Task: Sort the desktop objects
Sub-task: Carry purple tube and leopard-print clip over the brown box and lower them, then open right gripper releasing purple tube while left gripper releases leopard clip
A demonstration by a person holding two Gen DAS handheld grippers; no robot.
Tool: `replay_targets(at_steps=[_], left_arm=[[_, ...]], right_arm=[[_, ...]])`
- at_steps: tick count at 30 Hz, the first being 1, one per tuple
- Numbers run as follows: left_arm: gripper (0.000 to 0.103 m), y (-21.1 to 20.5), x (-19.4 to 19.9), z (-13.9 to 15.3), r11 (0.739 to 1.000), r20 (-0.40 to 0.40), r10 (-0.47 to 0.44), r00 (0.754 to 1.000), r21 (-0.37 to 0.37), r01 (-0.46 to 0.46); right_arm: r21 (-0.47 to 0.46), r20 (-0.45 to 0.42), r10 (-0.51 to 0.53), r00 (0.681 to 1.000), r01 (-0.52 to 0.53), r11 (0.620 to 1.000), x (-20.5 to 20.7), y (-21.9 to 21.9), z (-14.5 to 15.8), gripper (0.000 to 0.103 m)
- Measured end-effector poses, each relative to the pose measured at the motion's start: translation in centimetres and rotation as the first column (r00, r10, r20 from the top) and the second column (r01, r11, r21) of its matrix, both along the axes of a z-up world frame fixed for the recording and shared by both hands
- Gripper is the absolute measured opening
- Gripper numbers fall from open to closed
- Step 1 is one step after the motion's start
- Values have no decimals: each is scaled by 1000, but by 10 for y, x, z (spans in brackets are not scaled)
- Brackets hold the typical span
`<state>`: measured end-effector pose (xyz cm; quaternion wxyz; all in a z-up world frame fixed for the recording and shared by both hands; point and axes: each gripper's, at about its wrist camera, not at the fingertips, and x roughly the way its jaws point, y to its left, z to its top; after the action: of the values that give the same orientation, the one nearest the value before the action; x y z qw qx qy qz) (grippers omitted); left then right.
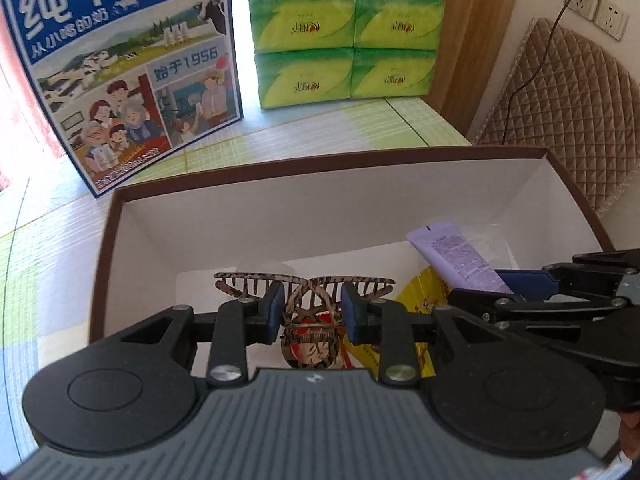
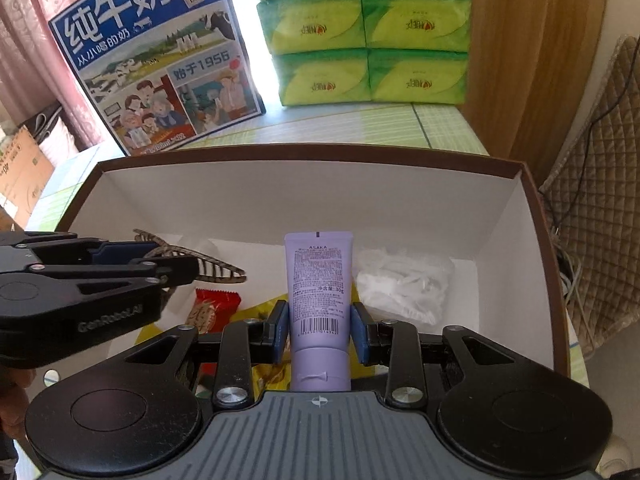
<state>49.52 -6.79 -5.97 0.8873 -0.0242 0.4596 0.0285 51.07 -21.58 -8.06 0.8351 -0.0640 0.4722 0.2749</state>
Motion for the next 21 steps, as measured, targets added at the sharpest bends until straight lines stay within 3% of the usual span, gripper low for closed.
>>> replay_targets(at_steps=[16,17,19,21], left_arm=[[36,8,6,3,999,19,-11,1000,30,11],[36,9,5,4,1000,20,-10,1000,28,10],[40,11,2,6,1000,22,-8,1000,23,8],[46,13,-3,9,1000,30,-2,1000,21,1]], right_arm=[[-9,18,42,999,-41,999,4,17,-6,31],[-3,25,47,999,-47,999,3,17,-6,34],[7,32,53,998,-53,999,2,16,-4,59],[15,52,60,997,-60,998,-3,13,0,68]])
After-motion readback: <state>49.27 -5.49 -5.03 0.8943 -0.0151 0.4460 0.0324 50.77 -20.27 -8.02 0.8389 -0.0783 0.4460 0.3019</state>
